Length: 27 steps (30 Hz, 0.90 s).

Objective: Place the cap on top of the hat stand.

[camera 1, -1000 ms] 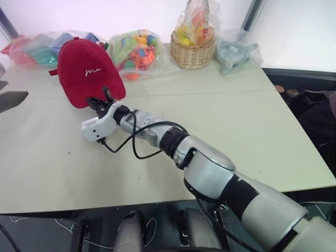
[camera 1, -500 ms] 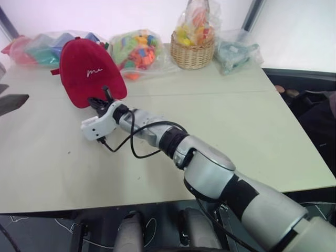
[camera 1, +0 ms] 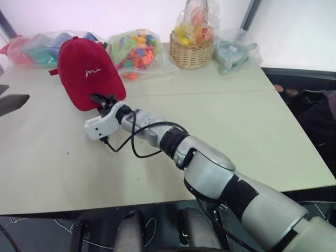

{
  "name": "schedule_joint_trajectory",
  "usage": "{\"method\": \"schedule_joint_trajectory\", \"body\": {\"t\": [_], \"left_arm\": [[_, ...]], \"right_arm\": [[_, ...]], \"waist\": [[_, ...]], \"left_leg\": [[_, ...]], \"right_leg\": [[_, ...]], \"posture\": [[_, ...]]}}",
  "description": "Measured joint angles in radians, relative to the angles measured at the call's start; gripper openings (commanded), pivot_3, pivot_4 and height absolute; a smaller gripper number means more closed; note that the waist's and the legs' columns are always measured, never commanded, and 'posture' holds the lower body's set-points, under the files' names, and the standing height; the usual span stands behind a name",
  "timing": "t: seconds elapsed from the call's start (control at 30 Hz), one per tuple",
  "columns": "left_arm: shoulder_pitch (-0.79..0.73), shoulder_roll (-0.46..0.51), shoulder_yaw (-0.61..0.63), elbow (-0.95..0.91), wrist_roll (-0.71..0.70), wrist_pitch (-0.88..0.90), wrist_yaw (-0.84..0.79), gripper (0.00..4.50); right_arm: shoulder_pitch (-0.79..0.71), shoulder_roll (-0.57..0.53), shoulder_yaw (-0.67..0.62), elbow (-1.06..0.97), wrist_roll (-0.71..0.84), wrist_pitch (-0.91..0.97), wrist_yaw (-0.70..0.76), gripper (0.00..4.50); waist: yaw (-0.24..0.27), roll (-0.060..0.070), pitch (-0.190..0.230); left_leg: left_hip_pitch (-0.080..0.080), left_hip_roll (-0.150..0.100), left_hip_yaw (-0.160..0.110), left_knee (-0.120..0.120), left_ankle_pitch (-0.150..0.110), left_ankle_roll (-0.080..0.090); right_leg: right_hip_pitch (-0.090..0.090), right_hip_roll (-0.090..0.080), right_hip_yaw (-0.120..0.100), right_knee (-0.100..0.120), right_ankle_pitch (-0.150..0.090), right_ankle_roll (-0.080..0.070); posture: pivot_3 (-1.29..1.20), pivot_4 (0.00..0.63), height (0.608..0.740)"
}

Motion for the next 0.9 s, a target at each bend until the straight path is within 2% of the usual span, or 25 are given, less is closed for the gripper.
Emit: {"method": "schedule_joint_trajectory", "body": {"t": [0.03,0.37,0.53,0.6,0.7,0.8,0.9], "left_arm": [[0.0,0.0,0.0,0.0,0.0,0.0,0.0,4.5],[0.0,-0.001,-0.002,0.006,0.0,0.0,-0.004,4.5],[0.006,-0.001,-0.009,0.021,0.0,-0.001,-0.043,4.5],[0.012,-0.001,-0.012,0.025,0.0,0.001,-0.059,4.5],[0.032,0.002,-0.026,0.035,0.001,0.004,-0.086,4.5],[0.047,0.002,-0.038,0.045,0.005,0.007,-0.093,4.5],[0.053,0.001,-0.038,0.046,0.006,0.016,-0.094,4.5]], "right_arm": [[0.0,0.0,0.0,0.0,0.0,-0.001,-0.004,4.43],[0.001,0.0,0.029,-0.007,-0.011,-0.023,-0.068,4.43],[0.105,-0.026,0.041,-0.126,-0.01,-0.088,-0.081,4.43],[0.203,-0.07,0.044,-0.216,-0.007,-0.125,-0.062,4.43],[0.374,-0.223,0.03,-0.428,0.021,-0.163,0.025,4.43],[0.581,-0.396,-0.066,-0.699,0.12,-0.151,0.166,4.43],[0.74,-0.494,-0.174,-0.958,0.262,-0.092,0.314,4.43]], "waist": [[-0.001,0.0,0.0],[-0.001,0.0,0.0],[0.0,0.0,0.0],[0.002,-0.001,0.0],[0.013,-0.002,-0.001],[0.017,-0.006,-0.003],[0.011,-0.006,-0.003]], "left_leg": [[0.0,0.0,0.0,0.0,0.0,0.0],[0.0,0.0,0.0,-0.001,0.0,0.0],[0.0,0.0,0.0,-0.001,0.0,0.0],[0.0,0.0,0.0,0.0,0.0,0.0],[-0.001,-0.001,0.0,0.002,0.0,0.0],[0.0,-0.001,-0.001,0.002,0.0,0.0],[0.001,0.0,-0.002,0.001,0.0,0.0]], "right_leg": [[0.0,0.0,0.0,0.0,0.0,0.0],[0.0,0.0,0.0,0.0,0.0,-0.001],[0.0,0.0,0.0,0.0,0.0,-0.001],[0.0,0.0,0.0,-0.001,0.0,-0.001],[0.002,-0.001,0.0,-0.001,0.0,0.0],[0.003,-0.001,0.0,-0.001,0.0,0.0],[0.003,0.001,0.0,-0.001,0.0,0.0]], "posture": [[0.0,0.15,0.74],[0.0,0.15,0.74],[0.0,0.15,0.74],[0.0,0.15,0.74],[0.0,0.15,0.74],[0.0,0.15,0.74],[0.0,0.15,0.74]]}}
